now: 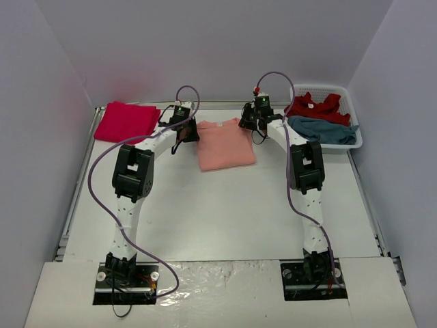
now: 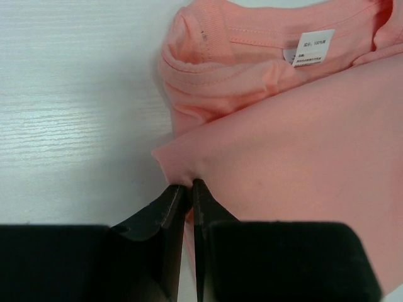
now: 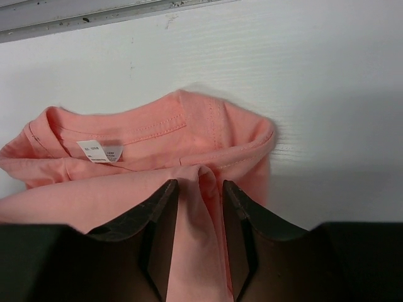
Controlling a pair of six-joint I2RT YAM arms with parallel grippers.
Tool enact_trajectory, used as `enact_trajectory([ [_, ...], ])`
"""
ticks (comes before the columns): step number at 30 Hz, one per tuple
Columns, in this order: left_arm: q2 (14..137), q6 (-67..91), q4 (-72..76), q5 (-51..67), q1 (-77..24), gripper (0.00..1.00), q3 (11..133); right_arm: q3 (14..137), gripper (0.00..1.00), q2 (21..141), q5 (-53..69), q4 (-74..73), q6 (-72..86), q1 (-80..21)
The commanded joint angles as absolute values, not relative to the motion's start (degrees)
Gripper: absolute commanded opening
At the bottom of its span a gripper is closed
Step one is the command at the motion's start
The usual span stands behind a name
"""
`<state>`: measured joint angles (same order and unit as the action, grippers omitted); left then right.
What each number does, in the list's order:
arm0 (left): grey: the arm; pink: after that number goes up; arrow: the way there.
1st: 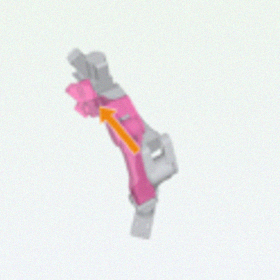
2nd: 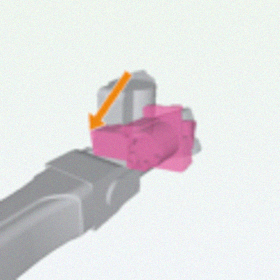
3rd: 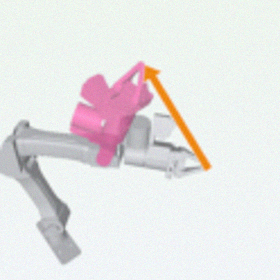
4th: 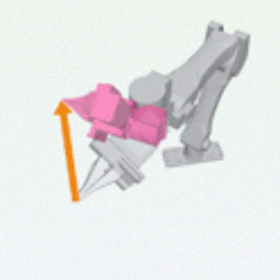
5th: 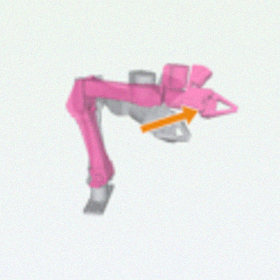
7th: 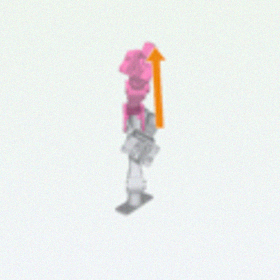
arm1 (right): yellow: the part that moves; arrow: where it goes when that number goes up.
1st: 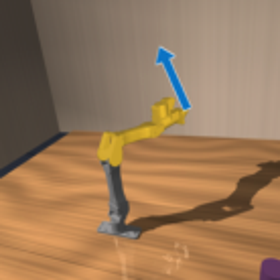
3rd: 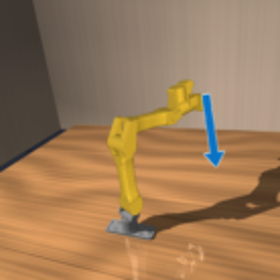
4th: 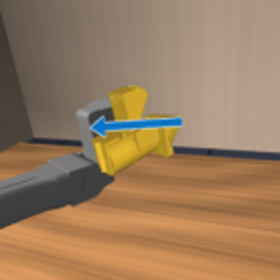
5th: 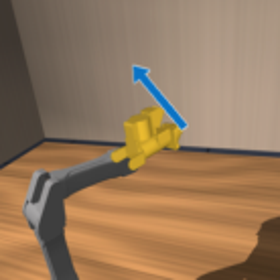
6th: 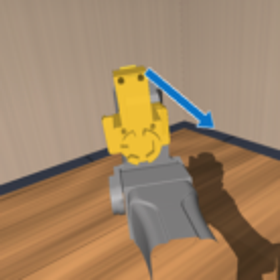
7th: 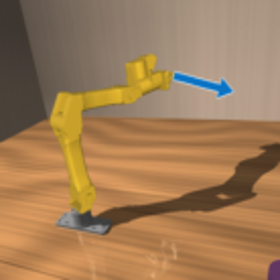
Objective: Fold and stack the t-shirts
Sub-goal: Smooth out wrinkles on the folded tshirt
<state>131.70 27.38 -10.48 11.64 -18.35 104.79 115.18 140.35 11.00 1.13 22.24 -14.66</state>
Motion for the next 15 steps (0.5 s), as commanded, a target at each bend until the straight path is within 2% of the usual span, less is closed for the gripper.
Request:
enact_trajectory([
  [1, 131.4, 26.9, -10.5, 11.8, -17.8, 0.08, 107.1, 115.6, 0.31, 140.5, 12.0, 2.4, 22.2, -14.6],
  [5, 131.5, 26.9, -10.5, 11.8, -17.8, 0.08, 107.1, 115.4, 0.21, 141.2, 12.3, 2.4, 22.1, -14.6],
  [8, 131.7, 27.0, -10.3, 11.9, -17.8, 0.08, 107.1, 115.2, 0.17, 141.2, 12.6, 2.4, 22.1, -14.6],
  [15, 132.1, 27.2, -10.1, 12.1, -17.8, 0.08, 107.1, 115.1, 0.17, 141.6, 13.3, 2.4, 21.5, -14.5],
])
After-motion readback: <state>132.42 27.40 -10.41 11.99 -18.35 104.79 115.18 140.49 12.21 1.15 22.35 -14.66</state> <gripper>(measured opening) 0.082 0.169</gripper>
